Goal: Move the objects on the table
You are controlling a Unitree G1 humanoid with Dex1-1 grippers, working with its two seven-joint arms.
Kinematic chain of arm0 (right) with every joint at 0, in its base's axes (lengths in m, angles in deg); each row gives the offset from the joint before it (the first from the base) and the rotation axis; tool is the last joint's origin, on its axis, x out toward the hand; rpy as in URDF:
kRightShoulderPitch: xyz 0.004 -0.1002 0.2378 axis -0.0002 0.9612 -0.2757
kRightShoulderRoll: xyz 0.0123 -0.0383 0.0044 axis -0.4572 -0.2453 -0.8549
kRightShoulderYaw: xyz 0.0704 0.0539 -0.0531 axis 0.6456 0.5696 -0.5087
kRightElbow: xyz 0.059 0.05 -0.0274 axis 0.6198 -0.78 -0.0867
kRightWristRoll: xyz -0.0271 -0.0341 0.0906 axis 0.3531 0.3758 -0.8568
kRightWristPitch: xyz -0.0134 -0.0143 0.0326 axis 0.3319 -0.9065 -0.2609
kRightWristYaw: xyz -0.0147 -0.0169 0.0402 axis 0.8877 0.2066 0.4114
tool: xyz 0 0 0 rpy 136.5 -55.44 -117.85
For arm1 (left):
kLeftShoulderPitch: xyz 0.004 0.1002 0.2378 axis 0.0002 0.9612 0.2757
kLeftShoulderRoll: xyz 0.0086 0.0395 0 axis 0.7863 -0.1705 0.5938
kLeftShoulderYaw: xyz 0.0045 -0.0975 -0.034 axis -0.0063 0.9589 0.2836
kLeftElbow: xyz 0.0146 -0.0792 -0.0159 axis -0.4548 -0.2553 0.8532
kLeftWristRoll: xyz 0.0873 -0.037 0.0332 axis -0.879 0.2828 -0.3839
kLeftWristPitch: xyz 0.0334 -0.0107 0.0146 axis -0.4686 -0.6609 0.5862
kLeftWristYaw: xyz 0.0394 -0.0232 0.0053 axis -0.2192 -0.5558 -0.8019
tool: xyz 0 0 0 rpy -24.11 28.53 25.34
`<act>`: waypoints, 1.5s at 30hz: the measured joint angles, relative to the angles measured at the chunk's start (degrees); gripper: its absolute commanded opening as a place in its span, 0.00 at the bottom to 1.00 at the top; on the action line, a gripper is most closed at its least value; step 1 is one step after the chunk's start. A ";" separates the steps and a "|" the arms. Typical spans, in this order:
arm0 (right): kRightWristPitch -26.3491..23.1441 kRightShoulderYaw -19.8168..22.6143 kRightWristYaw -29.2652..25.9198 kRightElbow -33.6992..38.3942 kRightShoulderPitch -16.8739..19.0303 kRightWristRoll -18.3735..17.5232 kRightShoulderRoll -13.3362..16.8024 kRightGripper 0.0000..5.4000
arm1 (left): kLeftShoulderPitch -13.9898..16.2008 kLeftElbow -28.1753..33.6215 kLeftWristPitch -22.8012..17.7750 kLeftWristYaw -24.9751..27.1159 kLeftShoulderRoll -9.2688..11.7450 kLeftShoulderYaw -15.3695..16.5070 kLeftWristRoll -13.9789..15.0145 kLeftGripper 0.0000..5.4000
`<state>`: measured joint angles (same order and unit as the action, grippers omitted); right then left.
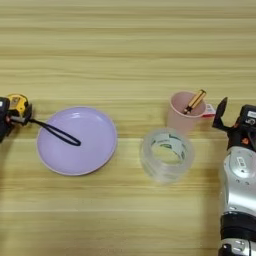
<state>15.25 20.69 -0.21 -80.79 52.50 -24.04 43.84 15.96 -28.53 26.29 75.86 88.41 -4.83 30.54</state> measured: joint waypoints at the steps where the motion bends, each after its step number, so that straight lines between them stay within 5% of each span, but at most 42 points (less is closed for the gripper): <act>1: 0.00 0.00 0.00 0.00 0.00 0.00 0.00 1.00 | 0.00 0.00 0.28 0.03 -0.10 -0.28 -0.03 0.83; 5: 0.00 0.00 0.00 0.00 0.00 0.01 -0.01 1.00 | 0.01 0.04 0.43 0.06 -0.49 -1.24 -0.40 0.83; 13: 0.00 0.00 0.01 0.01 0.00 0.04 -0.06 1.00 | 0.02 1.66 -0.69 0.15 -0.94 -2.64 -0.77 1.00; 33: 0.00 -0.01 0.09 0.06 0.00 0.80 -0.46 1.00 | 0.61 7.32 1.07 1.17 -3.09 -2.71 0.20 1.00; 37: 0.00 -0.01 0.18 0.38 0.00 0.96 -0.60 1.00 | 1.42 11.85 0.97 3.61 -3.62 -4.13 0.42 1.00; 45: -0.03 -0.26 1.07 1.27 0.00 1.09 -1.01 1.00 | 4.61 28.13 -8.21 10.82 -5.33 -10.12 2.75 1.00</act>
<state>15.23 20.43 0.86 -79.53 52.50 -22.94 42.83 20.57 -0.41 18.08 86.68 83.09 -14.95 33.29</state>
